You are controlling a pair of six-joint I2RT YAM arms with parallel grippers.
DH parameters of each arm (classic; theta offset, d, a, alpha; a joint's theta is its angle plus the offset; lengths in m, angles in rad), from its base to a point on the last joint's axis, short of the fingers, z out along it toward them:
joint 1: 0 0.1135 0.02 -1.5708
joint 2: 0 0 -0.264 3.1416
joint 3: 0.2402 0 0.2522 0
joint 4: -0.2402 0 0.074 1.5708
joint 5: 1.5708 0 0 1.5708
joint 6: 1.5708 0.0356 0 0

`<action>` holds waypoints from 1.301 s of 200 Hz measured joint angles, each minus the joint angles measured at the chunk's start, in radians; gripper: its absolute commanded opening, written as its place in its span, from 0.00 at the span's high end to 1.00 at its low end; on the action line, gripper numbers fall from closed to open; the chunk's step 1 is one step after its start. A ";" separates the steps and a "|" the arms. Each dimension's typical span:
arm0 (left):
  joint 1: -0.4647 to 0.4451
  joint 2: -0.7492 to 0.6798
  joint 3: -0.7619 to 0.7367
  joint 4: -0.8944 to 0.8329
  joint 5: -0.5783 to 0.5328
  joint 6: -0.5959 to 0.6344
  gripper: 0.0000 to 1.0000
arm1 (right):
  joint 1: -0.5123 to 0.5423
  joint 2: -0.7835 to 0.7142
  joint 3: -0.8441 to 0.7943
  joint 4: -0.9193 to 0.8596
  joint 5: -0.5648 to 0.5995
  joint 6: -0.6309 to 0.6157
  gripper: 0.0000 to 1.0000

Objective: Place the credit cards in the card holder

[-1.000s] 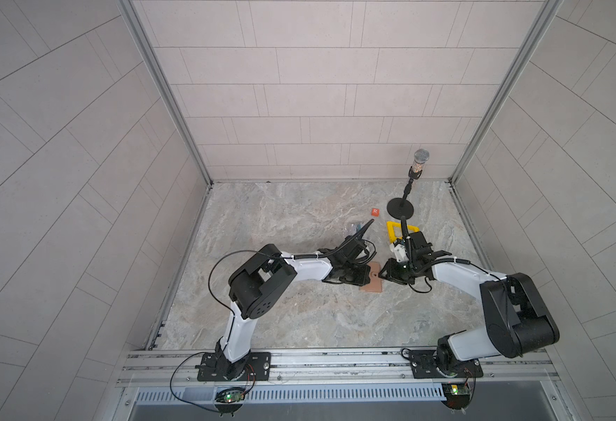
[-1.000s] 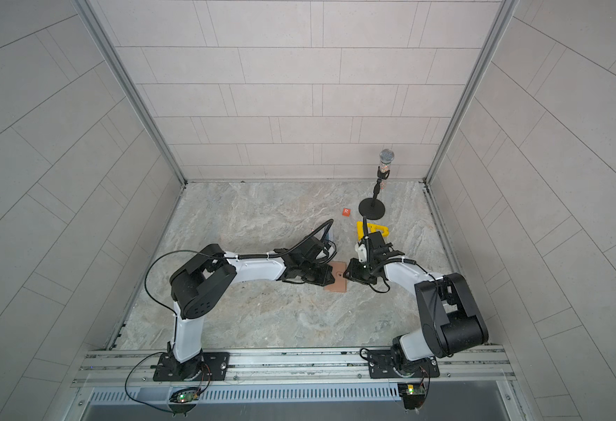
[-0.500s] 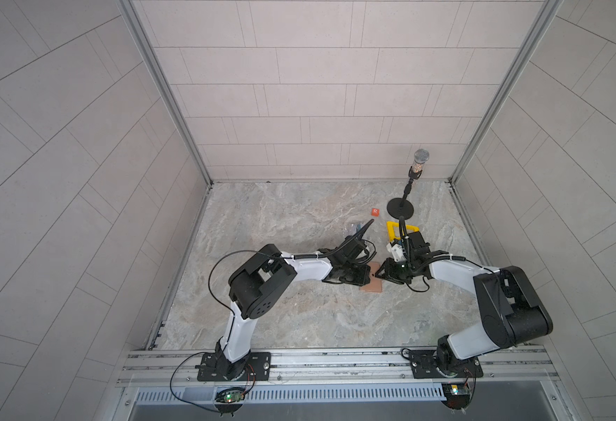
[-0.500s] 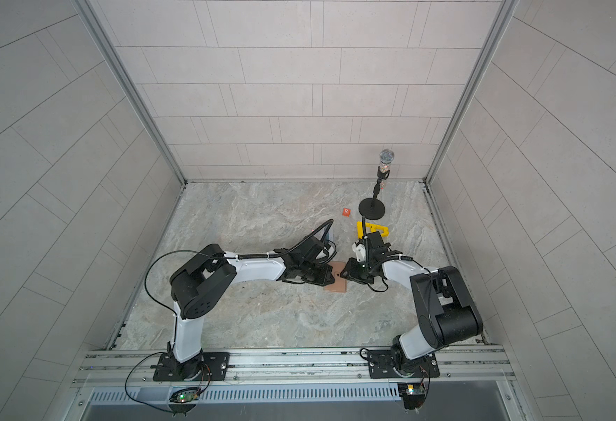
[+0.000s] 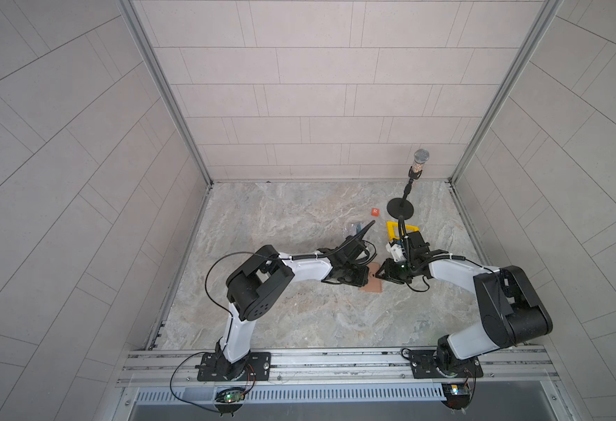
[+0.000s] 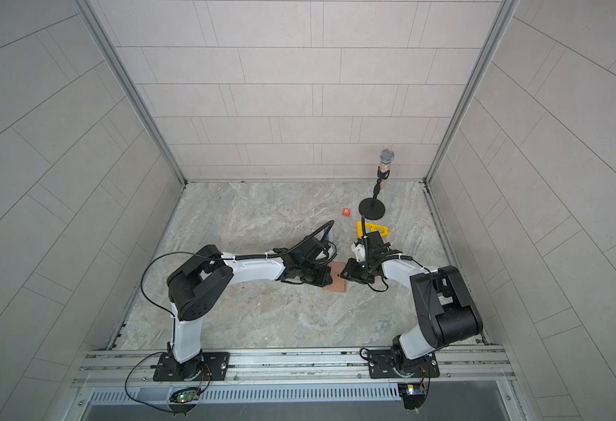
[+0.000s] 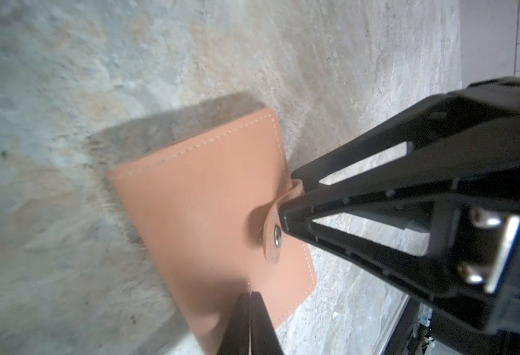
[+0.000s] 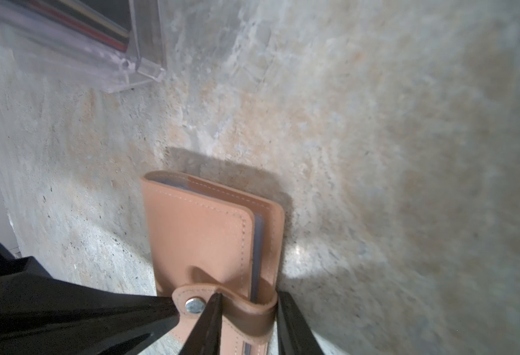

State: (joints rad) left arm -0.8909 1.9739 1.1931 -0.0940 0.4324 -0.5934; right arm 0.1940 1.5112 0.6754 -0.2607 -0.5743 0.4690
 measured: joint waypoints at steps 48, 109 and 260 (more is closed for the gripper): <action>0.000 -0.006 0.042 -0.065 -0.006 0.011 0.84 | 0.000 0.004 0.005 -0.006 -0.001 -0.010 0.68; 0.002 0.002 0.113 -0.063 0.006 0.007 0.83 | 0.002 0.010 0.012 -0.014 -0.004 -0.017 0.68; 0.027 0.111 0.167 0.002 0.069 -0.085 0.99 | 0.002 0.015 0.018 -0.021 -0.005 -0.021 0.68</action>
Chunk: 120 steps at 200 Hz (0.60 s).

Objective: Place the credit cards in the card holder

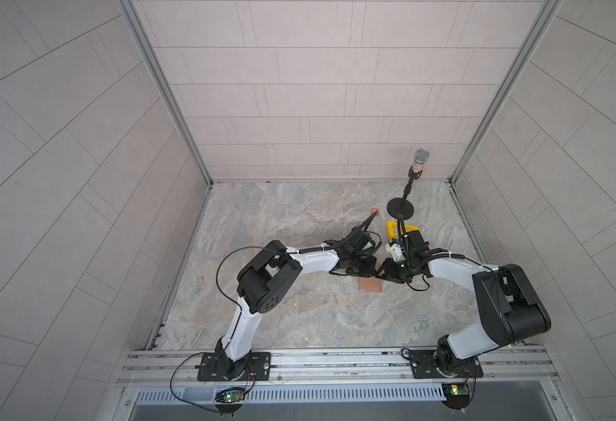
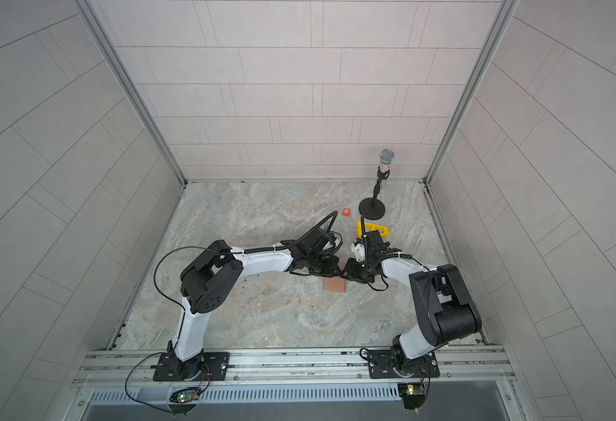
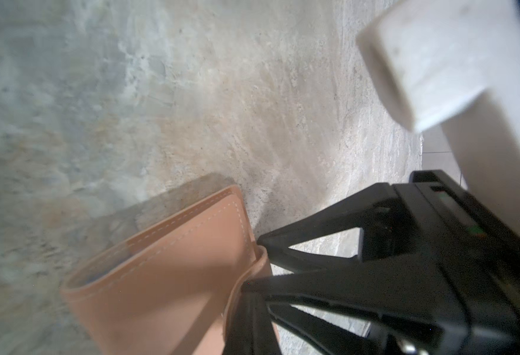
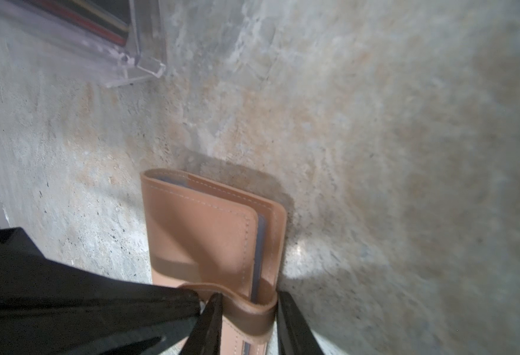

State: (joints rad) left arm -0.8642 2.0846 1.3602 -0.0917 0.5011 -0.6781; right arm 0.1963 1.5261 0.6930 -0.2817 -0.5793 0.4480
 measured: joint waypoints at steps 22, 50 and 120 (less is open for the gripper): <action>0.000 0.005 -0.002 0.012 0.000 -0.007 1.00 | 0.000 0.000 0.001 -0.001 0.000 0.000 0.68; 0.000 0.006 -0.015 0.036 0.001 -0.011 1.00 | 0.000 0.001 0.001 -0.001 0.000 0.000 0.68; 0.010 0.000 -0.091 0.142 0.020 0.018 0.99 | 0.001 0.005 0.009 -0.011 0.001 -0.001 0.68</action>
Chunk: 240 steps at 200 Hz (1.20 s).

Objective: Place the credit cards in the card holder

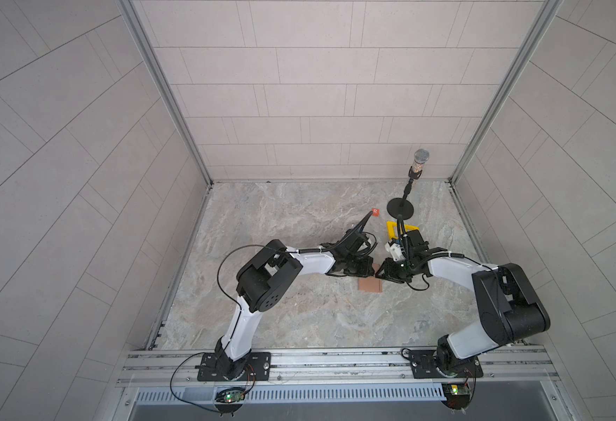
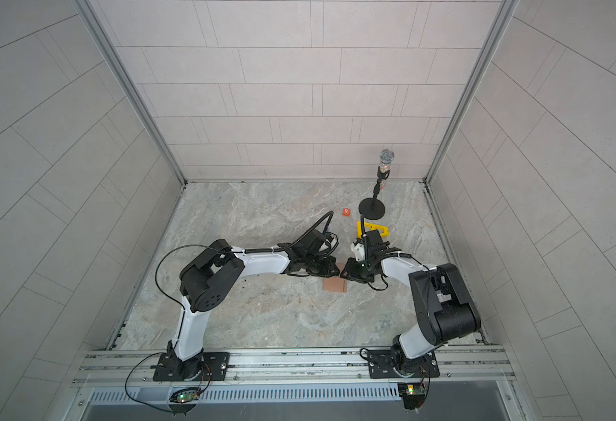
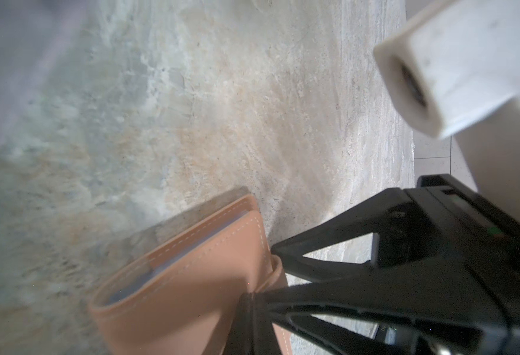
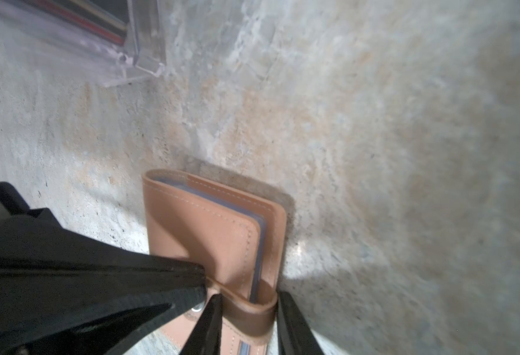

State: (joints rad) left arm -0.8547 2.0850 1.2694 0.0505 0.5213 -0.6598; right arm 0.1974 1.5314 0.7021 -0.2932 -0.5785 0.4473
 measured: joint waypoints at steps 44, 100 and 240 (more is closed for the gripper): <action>0.000 -0.005 -0.012 0.016 0.003 0.029 0.98 | 0.004 0.000 0.002 -0.003 0.003 0.000 0.68; 0.000 -0.032 -0.016 -0.030 0.000 0.061 0.89 | 0.015 0.006 0.010 -0.008 0.008 -0.004 0.68; -0.012 -0.088 0.018 -0.187 -0.035 0.121 0.94 | 0.021 0.010 0.012 -0.007 0.010 -0.006 0.68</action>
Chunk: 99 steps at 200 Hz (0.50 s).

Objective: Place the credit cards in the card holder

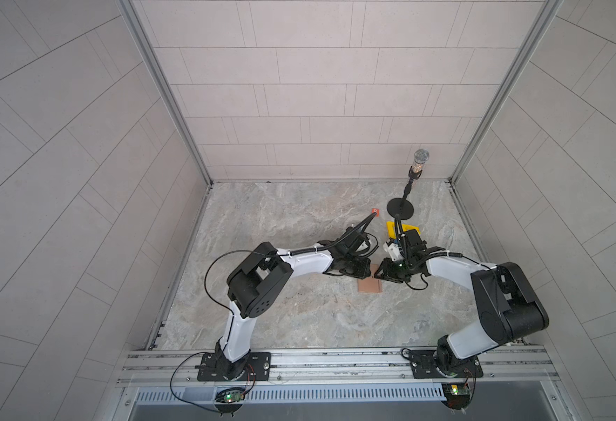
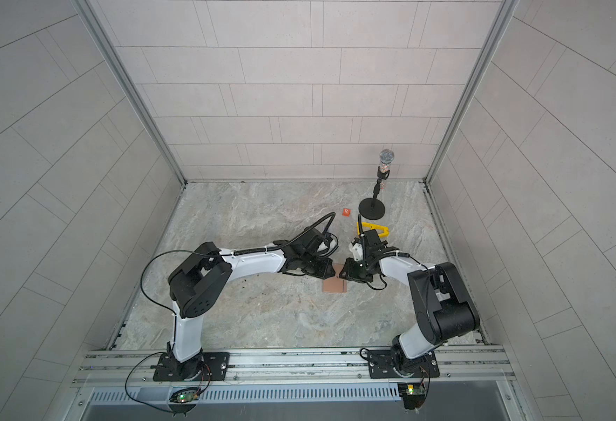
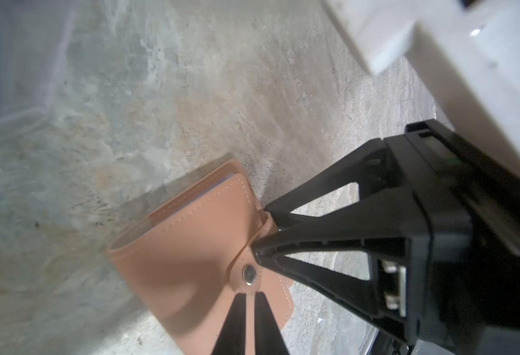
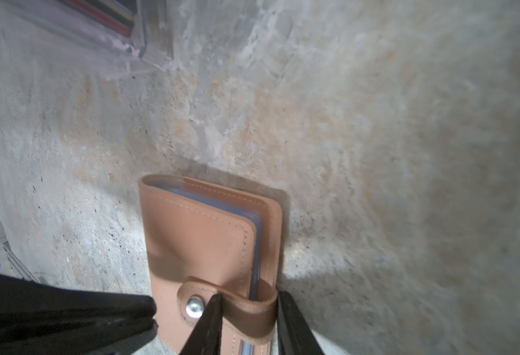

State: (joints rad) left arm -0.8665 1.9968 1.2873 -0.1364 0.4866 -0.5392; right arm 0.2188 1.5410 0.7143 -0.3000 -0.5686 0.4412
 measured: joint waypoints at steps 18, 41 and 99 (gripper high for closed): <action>-0.001 0.000 0.000 0.001 0.010 0.005 1.00 | 0.002 0.002 0.002 0.000 -0.001 0.000 0.68; -0.004 0.000 0.000 0.011 0.023 0.005 1.00 | 0.006 0.007 0.006 0.001 -0.003 -0.001 0.68; -0.005 0.037 0.019 0.039 0.047 -0.004 1.00 | 0.007 0.008 0.007 0.000 -0.003 -0.001 0.68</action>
State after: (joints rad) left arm -0.8711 2.0335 1.3067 -0.0975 0.5331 -0.5430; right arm 0.2256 1.5486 0.7212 -0.2996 -0.5720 0.4400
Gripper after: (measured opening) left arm 0.056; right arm 0.320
